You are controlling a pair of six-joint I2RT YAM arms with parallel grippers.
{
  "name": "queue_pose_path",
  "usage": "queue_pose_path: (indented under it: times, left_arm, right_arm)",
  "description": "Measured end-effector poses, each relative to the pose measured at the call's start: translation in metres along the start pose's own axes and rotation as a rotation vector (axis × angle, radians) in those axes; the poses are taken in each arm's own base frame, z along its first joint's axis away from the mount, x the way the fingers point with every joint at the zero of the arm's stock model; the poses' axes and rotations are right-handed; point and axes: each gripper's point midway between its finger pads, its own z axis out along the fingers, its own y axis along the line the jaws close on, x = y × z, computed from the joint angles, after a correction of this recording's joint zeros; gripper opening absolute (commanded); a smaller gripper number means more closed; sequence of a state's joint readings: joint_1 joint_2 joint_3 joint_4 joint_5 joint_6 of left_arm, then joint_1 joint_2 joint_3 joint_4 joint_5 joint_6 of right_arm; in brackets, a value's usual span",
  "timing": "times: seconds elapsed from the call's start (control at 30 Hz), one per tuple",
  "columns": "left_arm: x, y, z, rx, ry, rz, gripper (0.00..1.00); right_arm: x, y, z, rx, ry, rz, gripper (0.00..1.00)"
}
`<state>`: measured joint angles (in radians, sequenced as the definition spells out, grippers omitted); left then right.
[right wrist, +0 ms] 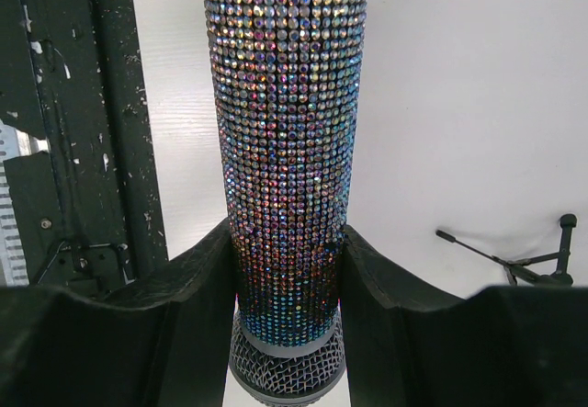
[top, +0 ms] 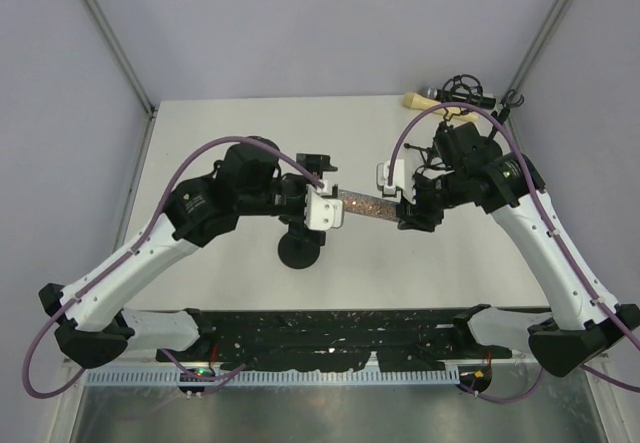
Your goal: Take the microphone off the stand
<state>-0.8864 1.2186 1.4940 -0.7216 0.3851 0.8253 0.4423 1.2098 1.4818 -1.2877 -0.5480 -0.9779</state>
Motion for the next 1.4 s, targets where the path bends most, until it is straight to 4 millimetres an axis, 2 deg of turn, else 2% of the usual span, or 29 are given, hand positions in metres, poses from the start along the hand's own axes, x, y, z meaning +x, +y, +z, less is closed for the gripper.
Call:
queue_pose_path:
  times: [0.13,0.33,0.43,0.53,0.67,0.7,0.8,0.83,0.9,0.97,1.0,1.03,1.07,1.17,1.23,1.3,1.4]
  left_arm:
    - [-0.004,-0.017,0.011,0.045,0.031,0.049,1.0]
    - [0.008,-0.032,0.03,0.093,0.114,0.078,0.97]
    - [0.014,-0.033,0.036,0.09,0.152,0.091,0.86]
    - [0.016,-0.034,0.04,0.088,0.176,0.109,0.65]
    - [0.017,-0.036,0.045,0.087,0.199,0.132,0.53]
    - [0.018,-0.036,0.045,0.085,0.205,0.133,0.47]
    - [0.019,-0.035,0.046,0.078,0.219,0.139,0.3]
    - [0.02,-0.037,0.046,0.082,0.224,0.141,0.24]
    - [0.02,-0.037,0.047,0.08,0.227,0.14,0.17]
    - [0.02,-0.037,0.047,0.077,0.229,0.138,0.16]
    - [0.02,-0.036,0.047,0.076,0.229,0.137,0.16]
    - [0.02,-0.036,0.047,0.075,0.229,0.134,0.16]
    - [0.02,-0.037,0.048,0.077,0.229,0.132,0.15]
    - [0.025,-0.043,0.05,0.09,0.238,0.106,0.13]
    - [0.03,-0.045,0.052,0.095,0.243,0.074,0.13]
    - [0.033,-0.044,0.052,0.096,0.237,0.028,0.12]
    - [0.042,-0.03,0.048,0.061,0.22,-0.096,0.1]
  right_arm:
    - [-0.003,0.004,0.002,-0.009,0.001,0.015,0.06]
    - [-0.006,0.01,0.004,-0.024,0.0,0.026,0.06]
    - [-0.008,0.012,0.005,-0.03,-0.002,0.031,0.06]
    - [-0.011,0.015,0.005,-0.036,-0.007,0.034,0.07]
    - [-0.015,0.018,0.004,-0.041,-0.013,0.029,0.1]
    - [-0.015,0.019,0.004,-0.043,-0.012,0.029,0.12]
    - [-0.014,0.02,0.004,-0.047,-0.009,0.032,0.28]
    - [-0.014,0.02,0.004,-0.046,-0.008,0.03,0.3]
    - [-0.013,0.021,0.004,-0.048,-0.005,0.032,0.37]
    - [-0.014,0.02,0.003,-0.046,-0.004,0.032,0.6]
    - [-0.014,0.02,0.003,-0.044,-0.005,0.031,0.67]
    - [-0.015,0.02,0.002,-0.039,-0.007,0.035,0.88]
    - [-0.018,0.018,0.0,-0.028,-0.019,0.034,0.96]
    - [-0.03,0.01,-0.011,0.028,-0.065,0.017,0.95]
    - [-0.04,0.0,-0.027,0.089,-0.122,0.022,0.95]
    - [-0.049,-0.015,-0.053,0.182,-0.205,0.051,0.95]
    - [-0.061,-0.043,-0.101,0.367,-0.352,0.101,0.95]
